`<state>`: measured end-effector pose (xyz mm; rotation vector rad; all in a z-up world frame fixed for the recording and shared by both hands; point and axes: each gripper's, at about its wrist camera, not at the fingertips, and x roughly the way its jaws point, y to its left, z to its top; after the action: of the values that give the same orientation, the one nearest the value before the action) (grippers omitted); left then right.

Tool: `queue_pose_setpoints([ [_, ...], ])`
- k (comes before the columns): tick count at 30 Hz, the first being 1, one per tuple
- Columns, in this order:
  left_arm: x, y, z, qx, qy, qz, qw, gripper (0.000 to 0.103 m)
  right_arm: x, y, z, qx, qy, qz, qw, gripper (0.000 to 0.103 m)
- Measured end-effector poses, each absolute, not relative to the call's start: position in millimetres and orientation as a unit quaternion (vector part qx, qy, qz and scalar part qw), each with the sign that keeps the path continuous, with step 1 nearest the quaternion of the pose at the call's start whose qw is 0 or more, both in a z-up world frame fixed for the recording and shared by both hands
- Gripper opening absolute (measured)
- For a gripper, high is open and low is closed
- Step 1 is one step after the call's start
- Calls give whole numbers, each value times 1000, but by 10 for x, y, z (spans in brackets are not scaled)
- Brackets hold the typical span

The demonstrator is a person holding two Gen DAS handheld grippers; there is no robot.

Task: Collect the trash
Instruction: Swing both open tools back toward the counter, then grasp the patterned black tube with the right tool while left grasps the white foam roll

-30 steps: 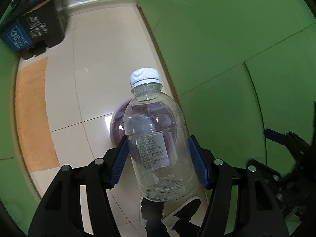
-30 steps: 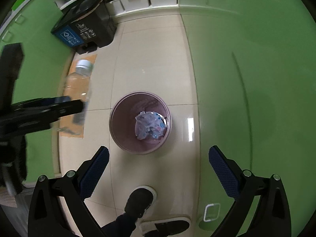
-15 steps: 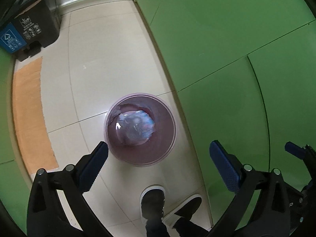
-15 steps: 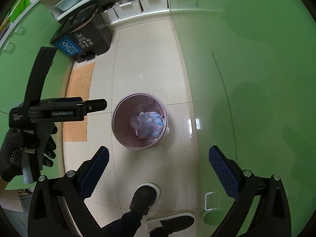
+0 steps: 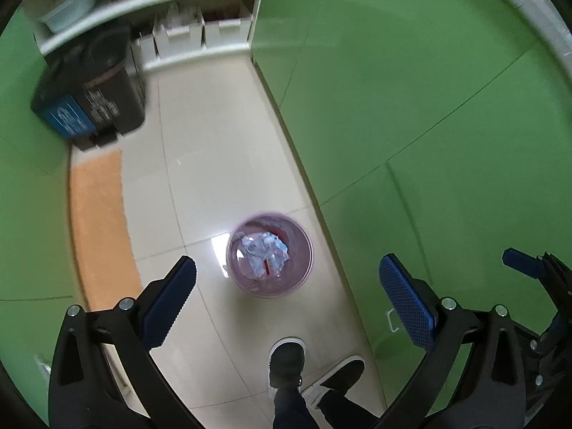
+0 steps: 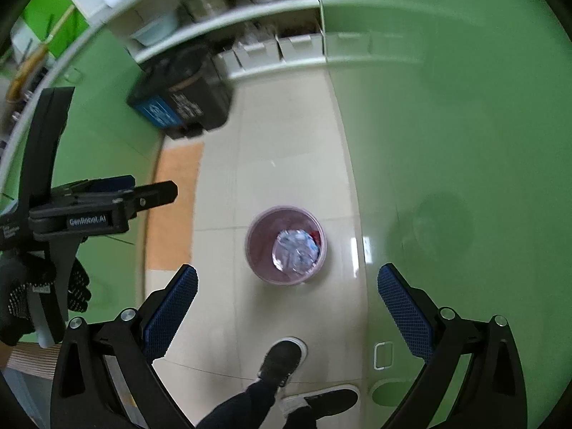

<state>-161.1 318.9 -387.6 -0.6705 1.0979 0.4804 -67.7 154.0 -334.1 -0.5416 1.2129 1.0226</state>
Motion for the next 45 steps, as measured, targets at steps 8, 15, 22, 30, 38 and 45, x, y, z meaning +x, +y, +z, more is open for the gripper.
queue_pose_setpoints([
  [8,-1780,3069,-2709,-294,485,231,790,100,-778,1427,-2216,-203,502,484,687,97],
  [15,-1710,2759,-1789,-275,456,216,818,100,-577,1004,-1185,-170,452,476,735,97],
  [22,-1403,2356,-1118,-241,430,180,851,100,-231,282,-611,-137,417,416,796,97],
  [30,-1013,1851,-672,-202,414,127,878,100,58,-580,-296,-105,404,339,843,97],
  [38,-535,1300,-464,-150,408,72,898,100,297,-1306,-350,-98,419,269,862,97],
  [45,-125,922,-509,-136,422,38,895,100,457,-1524,-718,-113,459,243,847,97],
])
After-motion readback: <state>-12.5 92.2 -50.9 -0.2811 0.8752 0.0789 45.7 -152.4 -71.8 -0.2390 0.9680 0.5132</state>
